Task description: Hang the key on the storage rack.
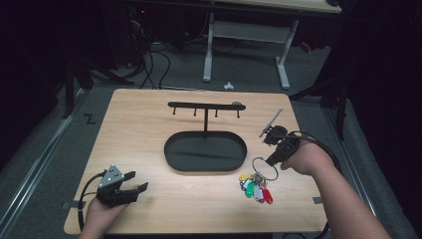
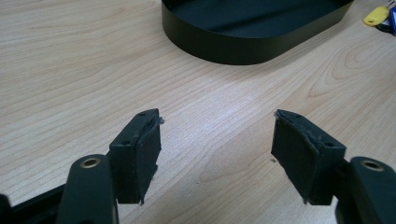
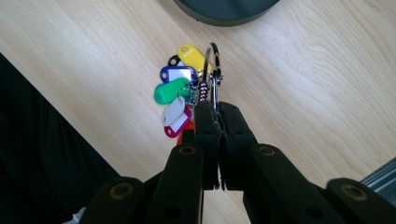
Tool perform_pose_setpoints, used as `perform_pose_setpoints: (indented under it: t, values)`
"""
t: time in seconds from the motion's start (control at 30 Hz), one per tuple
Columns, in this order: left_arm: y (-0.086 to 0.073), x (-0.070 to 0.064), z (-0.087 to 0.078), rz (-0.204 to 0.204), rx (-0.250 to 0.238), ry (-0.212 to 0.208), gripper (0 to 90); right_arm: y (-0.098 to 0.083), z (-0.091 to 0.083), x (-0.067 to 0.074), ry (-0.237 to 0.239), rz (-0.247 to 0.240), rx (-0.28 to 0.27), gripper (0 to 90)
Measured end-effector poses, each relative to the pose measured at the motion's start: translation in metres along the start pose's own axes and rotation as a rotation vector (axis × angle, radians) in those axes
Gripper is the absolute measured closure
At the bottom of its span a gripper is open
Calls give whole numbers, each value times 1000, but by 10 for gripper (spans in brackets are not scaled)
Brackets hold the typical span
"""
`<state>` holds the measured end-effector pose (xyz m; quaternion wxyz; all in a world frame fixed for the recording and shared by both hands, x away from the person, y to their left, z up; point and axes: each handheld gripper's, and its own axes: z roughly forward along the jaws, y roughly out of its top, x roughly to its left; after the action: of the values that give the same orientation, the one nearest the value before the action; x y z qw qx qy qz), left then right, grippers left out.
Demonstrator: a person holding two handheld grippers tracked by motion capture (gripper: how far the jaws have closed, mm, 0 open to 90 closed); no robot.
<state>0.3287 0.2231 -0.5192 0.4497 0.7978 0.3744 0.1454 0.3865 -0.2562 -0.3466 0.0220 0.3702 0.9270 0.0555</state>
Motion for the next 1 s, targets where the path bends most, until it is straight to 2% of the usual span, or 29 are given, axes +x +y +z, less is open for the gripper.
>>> perform_pose_setpoints:
  t: [0.17, 0.2, 0.23, 0.4, 1.0]
  values:
    - [0, 0, 0, 1, -1, 1, 333, 5, -13, 2, -6, -8, 22, 875]
    - [0, 0, 0, 1, -1, 1, 334, 6, -16, 3, -10, -1, 23, 875]
    - [0, 0, 0, 1, 0, 1, 334, 7, -18, 2, -16, -20, 20, 875]
    - [0, 0, 0, 3, 2, 0, 334, 13, -32, 4, -25, -17, 17, 875]
    - [0, -1, 0, -2, 4, -6, 335, 41, -58, 6, -36, -31, -1, 876]
